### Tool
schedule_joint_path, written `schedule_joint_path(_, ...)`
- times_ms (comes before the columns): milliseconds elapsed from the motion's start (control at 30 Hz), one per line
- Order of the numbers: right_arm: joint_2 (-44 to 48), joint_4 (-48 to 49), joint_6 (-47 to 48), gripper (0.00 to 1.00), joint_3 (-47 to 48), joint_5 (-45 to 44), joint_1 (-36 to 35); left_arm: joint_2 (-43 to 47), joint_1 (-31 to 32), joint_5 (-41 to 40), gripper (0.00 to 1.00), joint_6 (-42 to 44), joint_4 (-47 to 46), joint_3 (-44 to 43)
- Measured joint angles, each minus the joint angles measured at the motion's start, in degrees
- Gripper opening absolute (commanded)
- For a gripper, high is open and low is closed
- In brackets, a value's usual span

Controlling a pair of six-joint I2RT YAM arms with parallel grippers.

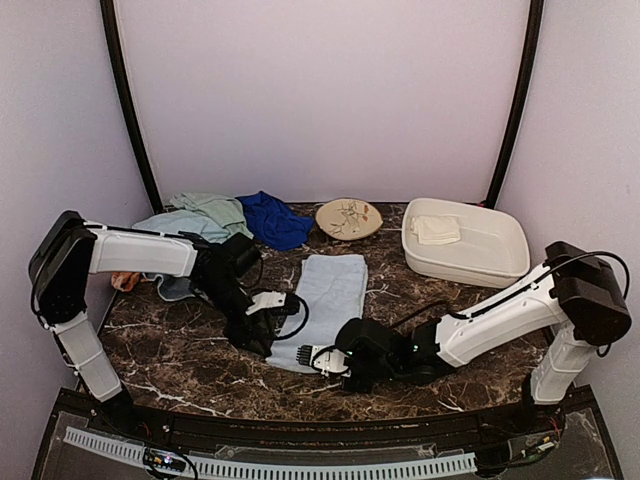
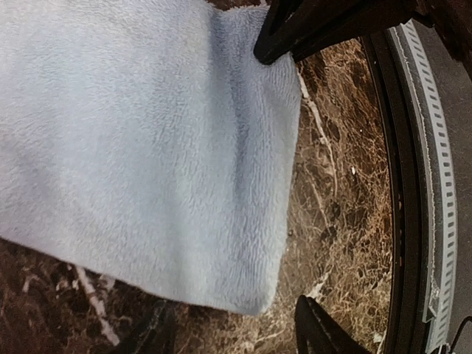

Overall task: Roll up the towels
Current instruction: Roll the towel at the center of the board.

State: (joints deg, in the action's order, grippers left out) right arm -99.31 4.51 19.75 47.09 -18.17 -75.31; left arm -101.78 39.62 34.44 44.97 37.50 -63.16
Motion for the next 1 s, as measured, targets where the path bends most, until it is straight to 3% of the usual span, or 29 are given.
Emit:
schedule_joint_path(200,4.3,-4.3,-9.6,0.00,1.3,12.8,6.2,7.9,-1.5,-0.9,0.55,0.5,-3.8,3.7)
schedule_joint_path(567,1.6,-6.0,-27.7,0.00,3.7,40.8,19.9,8.1,0.7,-0.6,0.57,0.5,-6.3,3.6)
schedule_joint_path(900,-2.9,-5.3,-36.2,0.00,4.0,51.0,24.8,4.9,7.8,-4.5,0.57,0.2,-11.0,3.5)
schedule_joint_path(1000,-2.9,-4.2,-37.7,0.00,4.0,52.6,26.1,4.0,7.9,-5.7,0.52,0.2,-12.3,3.5)
